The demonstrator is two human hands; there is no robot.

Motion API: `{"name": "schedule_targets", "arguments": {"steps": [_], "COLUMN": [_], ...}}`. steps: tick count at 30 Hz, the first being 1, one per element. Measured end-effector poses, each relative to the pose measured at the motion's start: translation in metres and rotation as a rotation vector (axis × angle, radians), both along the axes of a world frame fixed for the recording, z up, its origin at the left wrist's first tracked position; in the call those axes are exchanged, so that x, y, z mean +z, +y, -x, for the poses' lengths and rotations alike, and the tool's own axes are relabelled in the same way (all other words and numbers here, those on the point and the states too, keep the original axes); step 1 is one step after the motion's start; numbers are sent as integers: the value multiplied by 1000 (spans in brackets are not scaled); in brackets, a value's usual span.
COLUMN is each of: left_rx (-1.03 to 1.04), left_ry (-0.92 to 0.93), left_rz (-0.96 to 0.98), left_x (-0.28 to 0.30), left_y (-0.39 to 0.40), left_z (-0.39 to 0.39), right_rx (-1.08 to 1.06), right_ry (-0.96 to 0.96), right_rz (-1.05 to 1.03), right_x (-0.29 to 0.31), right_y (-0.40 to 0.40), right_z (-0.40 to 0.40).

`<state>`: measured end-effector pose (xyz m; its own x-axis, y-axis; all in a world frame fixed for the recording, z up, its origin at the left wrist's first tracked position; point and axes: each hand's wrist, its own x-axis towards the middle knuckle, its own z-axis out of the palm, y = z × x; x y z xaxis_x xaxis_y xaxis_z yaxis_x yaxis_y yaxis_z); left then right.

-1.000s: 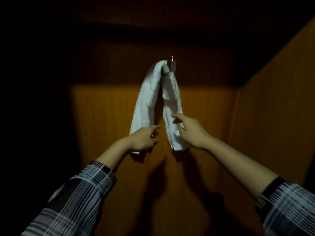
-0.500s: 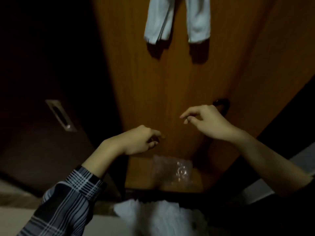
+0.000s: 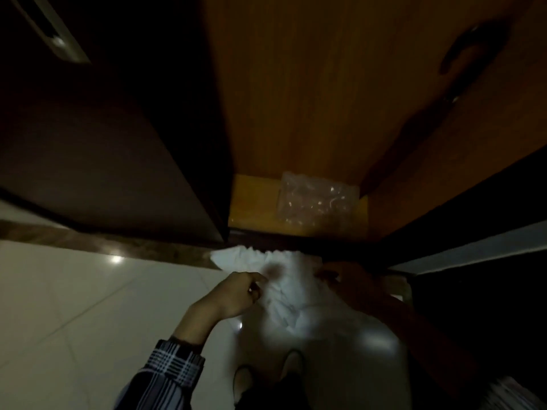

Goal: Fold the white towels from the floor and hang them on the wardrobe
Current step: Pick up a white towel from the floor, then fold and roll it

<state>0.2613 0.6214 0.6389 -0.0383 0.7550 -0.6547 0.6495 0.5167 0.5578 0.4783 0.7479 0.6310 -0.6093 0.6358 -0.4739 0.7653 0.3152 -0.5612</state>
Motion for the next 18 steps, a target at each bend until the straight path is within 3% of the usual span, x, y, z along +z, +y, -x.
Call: {"name": "schedule_targets", "arguments": {"steps": [12, 18], "left_rx": [340, 430], "left_ry": [-81, -52], "left_rz": [163, 230], "left_x": [-236, -346], "left_y": [-49, -62], "left_z": [-3, -29], "right_rx": [-142, -47], "right_ry": [-216, -305], "right_rz": [225, 299], "right_x": [-221, -342], "right_y": [-65, -65], "right_z": [-5, -14]}}
